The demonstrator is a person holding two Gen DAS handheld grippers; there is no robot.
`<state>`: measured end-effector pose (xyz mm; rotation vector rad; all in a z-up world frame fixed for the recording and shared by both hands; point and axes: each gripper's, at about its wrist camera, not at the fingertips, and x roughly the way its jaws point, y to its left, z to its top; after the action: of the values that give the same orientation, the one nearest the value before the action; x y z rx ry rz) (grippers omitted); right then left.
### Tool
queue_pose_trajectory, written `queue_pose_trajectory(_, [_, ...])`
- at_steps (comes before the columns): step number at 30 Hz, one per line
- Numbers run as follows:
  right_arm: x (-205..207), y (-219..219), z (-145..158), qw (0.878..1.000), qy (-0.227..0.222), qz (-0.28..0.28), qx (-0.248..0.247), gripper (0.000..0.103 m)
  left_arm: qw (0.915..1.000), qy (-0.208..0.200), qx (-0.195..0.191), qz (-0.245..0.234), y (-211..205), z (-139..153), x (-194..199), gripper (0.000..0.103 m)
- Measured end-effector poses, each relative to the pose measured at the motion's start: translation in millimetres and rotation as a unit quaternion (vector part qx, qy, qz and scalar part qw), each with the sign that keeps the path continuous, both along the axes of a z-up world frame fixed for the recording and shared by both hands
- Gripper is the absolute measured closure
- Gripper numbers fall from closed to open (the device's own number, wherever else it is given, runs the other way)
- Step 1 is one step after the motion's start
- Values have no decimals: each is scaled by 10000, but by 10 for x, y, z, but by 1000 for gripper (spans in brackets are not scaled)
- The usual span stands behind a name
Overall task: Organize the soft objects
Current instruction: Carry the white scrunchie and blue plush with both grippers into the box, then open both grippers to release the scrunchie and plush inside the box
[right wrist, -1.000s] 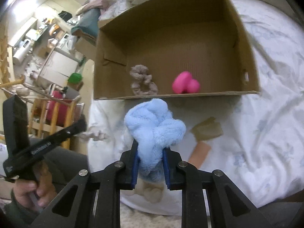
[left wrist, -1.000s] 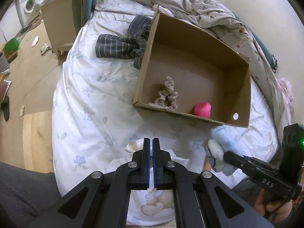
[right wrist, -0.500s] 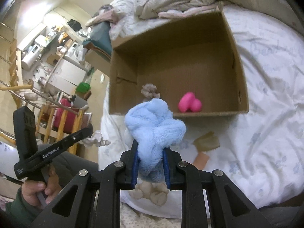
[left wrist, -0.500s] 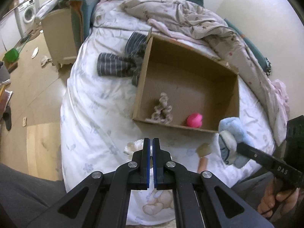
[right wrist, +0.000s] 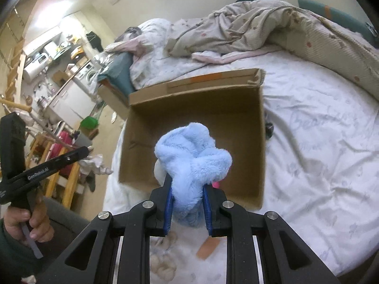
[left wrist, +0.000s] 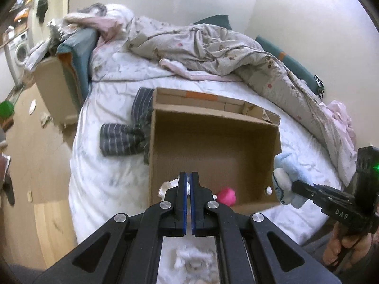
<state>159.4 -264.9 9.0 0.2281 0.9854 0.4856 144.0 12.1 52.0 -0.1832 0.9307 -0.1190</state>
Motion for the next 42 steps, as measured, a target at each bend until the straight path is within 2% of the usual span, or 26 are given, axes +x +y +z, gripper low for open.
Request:
queue_pose_trajectory(3, [113, 14, -114, 9999, 8, -100, 32, 80, 9999, 90, 70, 1, -41, -174, 173, 100])
queue_pose_trajectory(6, [192, 27, -261, 9996, 212, -185, 87, 80, 9998, 160, 131, -7, -65, -344, 266, 100])
queue_pose_trajectory(9, [255, 88, -373, 9993, 343, -132, -30, 80, 9983, -106, 575, 60, -115, -455, 300, 100])
queue_pose_trajectory(14, [310, 245, -592, 9974, 642, 85, -332, 80, 9974, 9, 700, -152, -173, -627, 315, 100])
queue_pose_trajectory(23, [324, 372, -738, 9955, 801, 257, -444, 79, 9975, 314, 613, -139, -174, -845, 380, 100])
queue_pose_trajectory(42, [393, 391, -798, 9939, 1024, 126, -380, 74, 9972, 455, 539, -250, -254, -878, 372, 98])
